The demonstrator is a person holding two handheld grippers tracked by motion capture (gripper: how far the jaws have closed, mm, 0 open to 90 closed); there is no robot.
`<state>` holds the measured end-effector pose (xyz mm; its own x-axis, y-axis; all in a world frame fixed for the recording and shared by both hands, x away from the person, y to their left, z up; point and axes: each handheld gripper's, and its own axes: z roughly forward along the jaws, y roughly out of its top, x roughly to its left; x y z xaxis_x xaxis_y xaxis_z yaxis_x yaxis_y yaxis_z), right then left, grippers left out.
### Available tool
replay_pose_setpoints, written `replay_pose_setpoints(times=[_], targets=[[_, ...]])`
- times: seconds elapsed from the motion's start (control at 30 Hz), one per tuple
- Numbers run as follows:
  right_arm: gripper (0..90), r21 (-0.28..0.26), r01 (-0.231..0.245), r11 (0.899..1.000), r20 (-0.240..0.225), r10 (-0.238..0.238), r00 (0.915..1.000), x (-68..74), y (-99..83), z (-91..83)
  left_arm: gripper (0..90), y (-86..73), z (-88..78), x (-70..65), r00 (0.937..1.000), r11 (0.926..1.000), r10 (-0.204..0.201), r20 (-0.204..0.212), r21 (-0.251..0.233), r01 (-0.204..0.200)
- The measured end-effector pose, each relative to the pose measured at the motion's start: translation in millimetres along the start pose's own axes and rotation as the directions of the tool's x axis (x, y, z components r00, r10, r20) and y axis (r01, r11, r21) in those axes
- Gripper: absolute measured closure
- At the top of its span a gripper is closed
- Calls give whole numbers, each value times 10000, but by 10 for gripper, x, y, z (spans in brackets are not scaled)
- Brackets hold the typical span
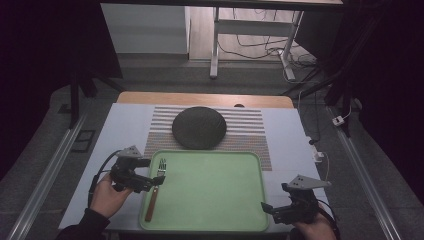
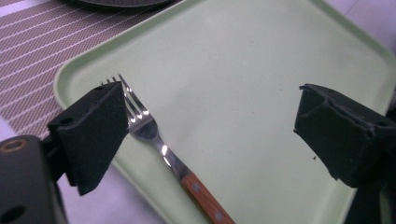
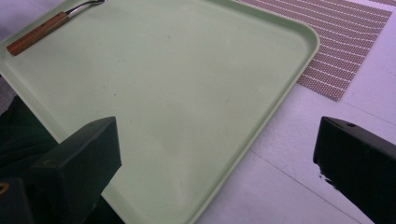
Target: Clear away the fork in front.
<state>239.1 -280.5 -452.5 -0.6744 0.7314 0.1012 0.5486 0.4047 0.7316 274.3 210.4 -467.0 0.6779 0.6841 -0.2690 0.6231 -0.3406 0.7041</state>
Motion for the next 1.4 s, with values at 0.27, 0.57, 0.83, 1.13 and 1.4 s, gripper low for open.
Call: replay_pose_setpoints(times=[0.27, 0.57, 0.83, 1.13, 1.4], targets=[[8, 11, 2, 10000, -9, -2, 10000, 0, 0, 0, 44, -202, -305, -31, 9995, 9975, -303, 112, -628, 310], [8, 7, -2, 10000, 20, 2, 10000, 0, 0, 0, 24, -438, -556, -47, 9981, 9938, -600, -114, -948, 586], [8, 1, -58, 10000, 52, 58, 10000, -1, 1, -3, 6, -613, -614, -70, 9968, 9933, -777, -172, -871, 759], [8, 3, -61, 10000, 57, 61, 10000, 2, 4, -2, 0, -776, -664, -87, 9950, 9951, -903, -429, -449, 884], [8, 30, -70, 10000, 81, 70, 9999, 8, 8, 4, 2, -827, -713, -88, 9907, 9924, -1200, -647, -339, 1180]])
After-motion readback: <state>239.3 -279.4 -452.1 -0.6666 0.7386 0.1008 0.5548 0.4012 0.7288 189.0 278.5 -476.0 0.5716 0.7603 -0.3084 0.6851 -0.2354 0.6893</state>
